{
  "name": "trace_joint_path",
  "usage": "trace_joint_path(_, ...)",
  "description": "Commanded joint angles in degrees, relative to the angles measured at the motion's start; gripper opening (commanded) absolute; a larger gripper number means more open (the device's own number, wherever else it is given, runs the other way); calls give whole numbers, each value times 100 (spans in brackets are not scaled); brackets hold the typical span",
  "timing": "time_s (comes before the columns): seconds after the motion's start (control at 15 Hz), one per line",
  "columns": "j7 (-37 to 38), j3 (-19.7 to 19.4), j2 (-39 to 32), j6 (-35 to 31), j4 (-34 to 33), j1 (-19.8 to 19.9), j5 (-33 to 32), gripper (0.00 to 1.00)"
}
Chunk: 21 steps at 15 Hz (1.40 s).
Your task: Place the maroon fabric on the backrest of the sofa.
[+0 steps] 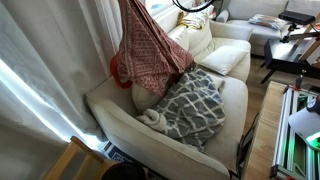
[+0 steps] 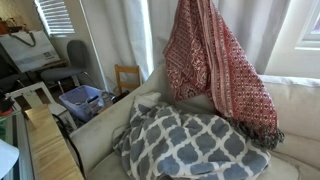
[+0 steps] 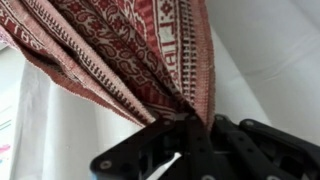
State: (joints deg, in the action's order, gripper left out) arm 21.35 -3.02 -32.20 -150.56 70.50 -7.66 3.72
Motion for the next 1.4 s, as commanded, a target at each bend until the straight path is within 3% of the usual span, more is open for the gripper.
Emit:
trace_joint_path(0.0, -321, 222, -258, -162, -398, 92, 83, 1)
trace_joint_path(0.07, -759, 445, -493, -152, -792, 137, 128, 1)
trace_joint_path(0.4, -1584, 727, -1338, 450, -2019, -263, -204, 1)
trace_joint_path(0.87, -2724, 1265, -2594, 177, -3444, -726, -164, 1)
trace_joint_path(0.93, -2858, 1365, -2727, 147, -3613, -763, -123, 30)
trace_joint_path(1.0, -3055, 1493, -2838, 136, -3758, -757, -75, 32)
trace_joint_path(1.13, -3621, 1981, -2796, 254, -3740, -587, 150, 47)
trace_joint_path(1.33, -3321, 1999, -2308, 1398, -3378, -348, 237, 69)
